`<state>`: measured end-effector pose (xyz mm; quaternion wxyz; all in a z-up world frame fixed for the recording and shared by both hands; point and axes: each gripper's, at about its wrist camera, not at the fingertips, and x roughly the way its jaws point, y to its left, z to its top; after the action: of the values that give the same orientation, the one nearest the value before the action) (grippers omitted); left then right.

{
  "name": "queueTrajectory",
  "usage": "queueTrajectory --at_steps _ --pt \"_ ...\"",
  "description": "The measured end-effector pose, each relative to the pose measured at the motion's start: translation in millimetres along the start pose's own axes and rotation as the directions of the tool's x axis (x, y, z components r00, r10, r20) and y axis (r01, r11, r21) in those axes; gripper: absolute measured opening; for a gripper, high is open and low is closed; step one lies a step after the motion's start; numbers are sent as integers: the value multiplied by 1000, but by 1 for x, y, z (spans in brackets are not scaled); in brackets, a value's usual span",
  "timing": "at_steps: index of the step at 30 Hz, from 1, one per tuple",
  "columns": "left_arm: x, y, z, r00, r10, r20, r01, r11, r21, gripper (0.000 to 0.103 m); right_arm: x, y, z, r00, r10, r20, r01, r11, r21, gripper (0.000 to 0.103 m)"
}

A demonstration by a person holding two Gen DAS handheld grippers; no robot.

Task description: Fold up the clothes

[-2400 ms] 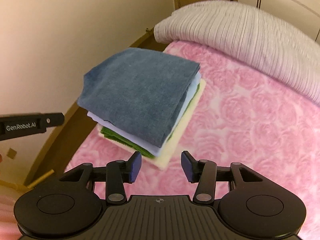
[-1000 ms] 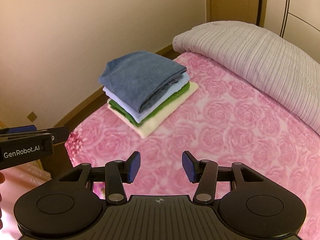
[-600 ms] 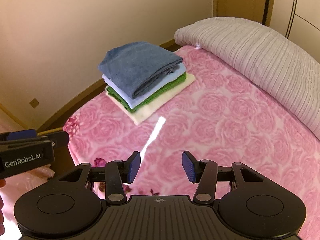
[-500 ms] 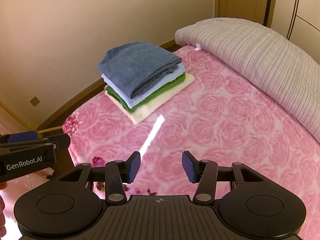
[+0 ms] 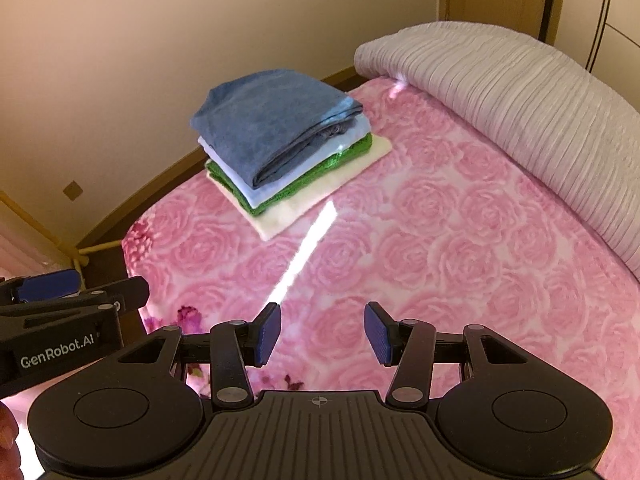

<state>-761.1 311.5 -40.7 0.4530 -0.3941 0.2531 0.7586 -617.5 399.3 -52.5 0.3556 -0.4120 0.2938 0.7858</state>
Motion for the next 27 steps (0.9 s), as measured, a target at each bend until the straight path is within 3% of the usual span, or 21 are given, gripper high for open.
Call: queueTrajectory --at_steps 27 --pt "64 -10 41 998 -6 -59 8 999 33 65 55 -23 42 998 -13 -68 17 998 54 50"
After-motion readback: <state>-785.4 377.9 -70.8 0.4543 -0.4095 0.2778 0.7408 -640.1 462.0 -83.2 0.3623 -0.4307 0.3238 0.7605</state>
